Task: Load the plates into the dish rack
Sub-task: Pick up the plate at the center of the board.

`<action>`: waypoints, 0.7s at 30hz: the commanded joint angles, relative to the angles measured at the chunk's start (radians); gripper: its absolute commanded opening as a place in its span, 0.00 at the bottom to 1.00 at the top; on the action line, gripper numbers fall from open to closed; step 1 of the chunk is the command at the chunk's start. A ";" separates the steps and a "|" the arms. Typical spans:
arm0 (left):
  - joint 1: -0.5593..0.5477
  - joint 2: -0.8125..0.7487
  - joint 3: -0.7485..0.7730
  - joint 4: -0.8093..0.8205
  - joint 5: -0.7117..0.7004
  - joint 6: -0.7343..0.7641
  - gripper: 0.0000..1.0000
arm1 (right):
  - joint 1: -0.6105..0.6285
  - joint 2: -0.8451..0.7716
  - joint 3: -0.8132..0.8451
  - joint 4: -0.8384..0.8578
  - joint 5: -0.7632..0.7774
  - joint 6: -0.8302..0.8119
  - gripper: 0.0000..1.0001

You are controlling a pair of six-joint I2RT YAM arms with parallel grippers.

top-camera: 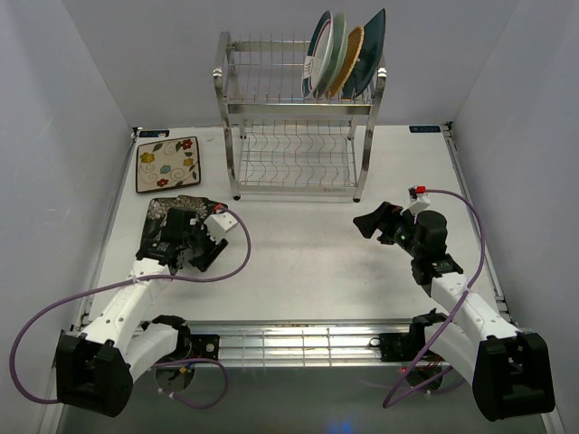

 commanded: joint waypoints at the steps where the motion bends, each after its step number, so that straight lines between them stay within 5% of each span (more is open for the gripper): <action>1: -0.003 -0.042 0.008 0.014 0.026 -0.005 0.59 | -0.002 -0.008 0.024 0.049 -0.013 -0.005 0.90; 11: -0.001 -0.091 -0.011 0.036 0.031 -0.013 0.69 | -0.002 -0.011 0.021 0.057 -0.027 -0.005 0.90; 16: -0.003 -0.157 -0.037 0.042 0.010 0.010 0.98 | -0.002 -0.010 0.022 0.059 -0.028 -0.002 0.90; 21: -0.005 -0.240 -0.064 0.040 0.017 0.039 0.98 | -0.002 -0.014 0.027 0.053 -0.036 -0.002 0.90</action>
